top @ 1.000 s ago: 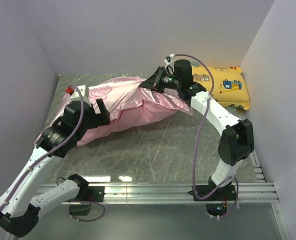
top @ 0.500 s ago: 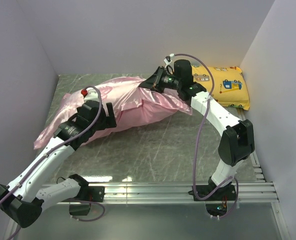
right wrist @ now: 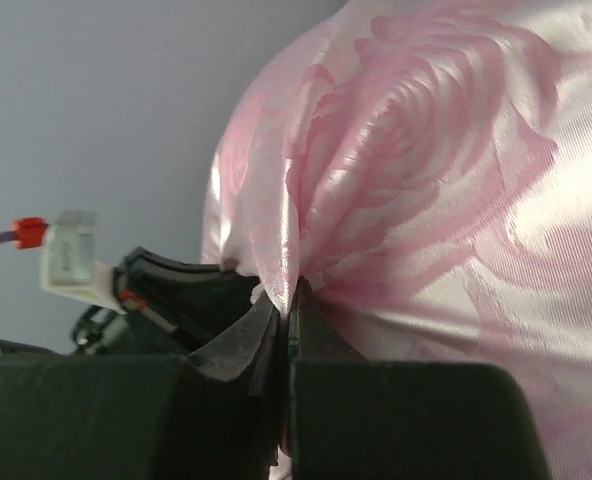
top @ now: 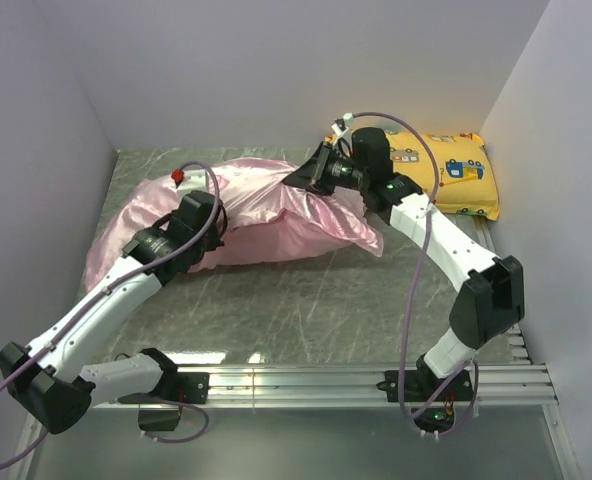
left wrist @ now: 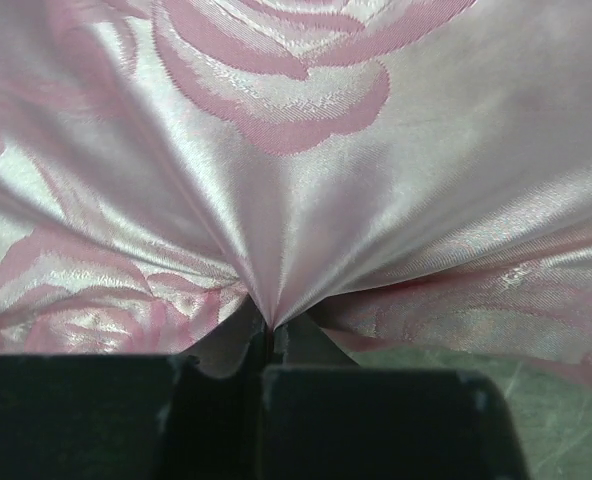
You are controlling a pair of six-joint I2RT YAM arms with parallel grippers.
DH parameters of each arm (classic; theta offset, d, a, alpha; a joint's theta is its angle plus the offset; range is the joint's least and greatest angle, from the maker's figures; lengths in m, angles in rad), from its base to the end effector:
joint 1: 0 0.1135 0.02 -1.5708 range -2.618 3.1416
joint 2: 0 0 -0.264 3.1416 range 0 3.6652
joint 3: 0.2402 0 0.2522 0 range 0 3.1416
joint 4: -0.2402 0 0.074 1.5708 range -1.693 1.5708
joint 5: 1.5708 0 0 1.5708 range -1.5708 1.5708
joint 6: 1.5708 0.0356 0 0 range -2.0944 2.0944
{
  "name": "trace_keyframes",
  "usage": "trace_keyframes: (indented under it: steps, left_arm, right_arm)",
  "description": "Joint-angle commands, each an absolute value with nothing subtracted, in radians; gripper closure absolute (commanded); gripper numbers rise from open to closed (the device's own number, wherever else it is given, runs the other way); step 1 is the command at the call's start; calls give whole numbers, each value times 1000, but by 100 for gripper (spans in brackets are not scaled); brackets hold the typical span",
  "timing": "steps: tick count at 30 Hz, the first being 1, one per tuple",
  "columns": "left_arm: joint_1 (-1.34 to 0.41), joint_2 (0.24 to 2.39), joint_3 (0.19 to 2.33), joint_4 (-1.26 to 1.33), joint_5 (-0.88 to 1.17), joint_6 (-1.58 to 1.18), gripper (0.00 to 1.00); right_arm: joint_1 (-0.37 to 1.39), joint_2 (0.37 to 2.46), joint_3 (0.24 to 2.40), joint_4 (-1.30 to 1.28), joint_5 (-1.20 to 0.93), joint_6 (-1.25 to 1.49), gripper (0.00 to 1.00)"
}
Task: Remove the pillowcase from the pillow
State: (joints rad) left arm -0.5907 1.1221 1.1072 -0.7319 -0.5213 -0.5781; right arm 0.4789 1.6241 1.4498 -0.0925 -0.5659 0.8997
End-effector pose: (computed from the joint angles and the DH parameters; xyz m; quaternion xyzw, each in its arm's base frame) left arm 0.1995 -0.1124 0.3365 -0.0976 0.8860 -0.0165 0.4530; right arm 0.3339 0.1948 0.3663 -0.0063 0.7818 0.5418 0.3085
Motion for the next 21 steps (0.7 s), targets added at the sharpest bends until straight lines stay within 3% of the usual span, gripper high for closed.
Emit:
trace_keyframes:
  steps: [1,7,13,16,19,21]
  left_arm:
    - [-641,1040,1276,-771,-563,-557,100]
    - [-886,1072,1612,-876,-540,-519,100]
    - [-907,1285,1870,-809,-443,-508,100]
    - [-806,1353,1888,-720,-373,-555,100]
    - [-604,1365,1766,-613,-130,-664,100]
    - [-563,1390,1685,-549,-138,-693,100]
  right_arm:
    - [492,1455,1463,-90,-493,798,100]
    - [587,1310,1505,-377,-223,534,100]
    - [514,1400,1468,-475,-143,471,100]
    - [512,1517,1375,-453,-178,450,100]
    - [517,1638,1304,-416,-247,427,100]
    - [526,1708,1276,-400,-233,410,100]
